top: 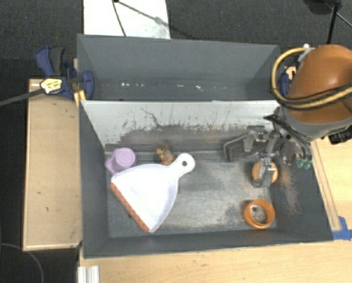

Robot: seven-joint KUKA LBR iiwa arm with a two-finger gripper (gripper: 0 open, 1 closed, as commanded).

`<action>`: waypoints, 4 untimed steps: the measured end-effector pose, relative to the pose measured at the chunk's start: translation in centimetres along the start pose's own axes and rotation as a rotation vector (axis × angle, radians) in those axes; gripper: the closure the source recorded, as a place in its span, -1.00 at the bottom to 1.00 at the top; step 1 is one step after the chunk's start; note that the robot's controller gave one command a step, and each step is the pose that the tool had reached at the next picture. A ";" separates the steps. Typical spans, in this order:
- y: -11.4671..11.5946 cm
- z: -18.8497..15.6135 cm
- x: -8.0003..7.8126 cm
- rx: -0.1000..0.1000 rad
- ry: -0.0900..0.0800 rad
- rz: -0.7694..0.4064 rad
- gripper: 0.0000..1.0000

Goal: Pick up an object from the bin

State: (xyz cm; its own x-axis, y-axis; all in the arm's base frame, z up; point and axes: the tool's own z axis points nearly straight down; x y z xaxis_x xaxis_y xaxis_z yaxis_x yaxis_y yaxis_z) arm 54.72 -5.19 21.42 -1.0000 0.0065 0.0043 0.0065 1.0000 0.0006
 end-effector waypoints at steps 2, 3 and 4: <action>-2.7 2.2 -1.2 0.002 -0.013 -0.248 -1.00; -5.3 5.8 -2.1 0.001 -0.007 -0.372 -1.00; -6.3 6.3 -1.6 0.001 -0.004 -0.312 -1.00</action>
Offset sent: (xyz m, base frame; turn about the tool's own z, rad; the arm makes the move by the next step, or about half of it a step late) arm 0.0181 -0.0643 -0.0591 -0.4908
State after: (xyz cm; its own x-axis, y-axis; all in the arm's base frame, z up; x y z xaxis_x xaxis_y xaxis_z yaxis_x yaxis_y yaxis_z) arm 56.28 -11.46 15.13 -0.9536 -0.3012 0.0001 -0.3012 0.9536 0.0008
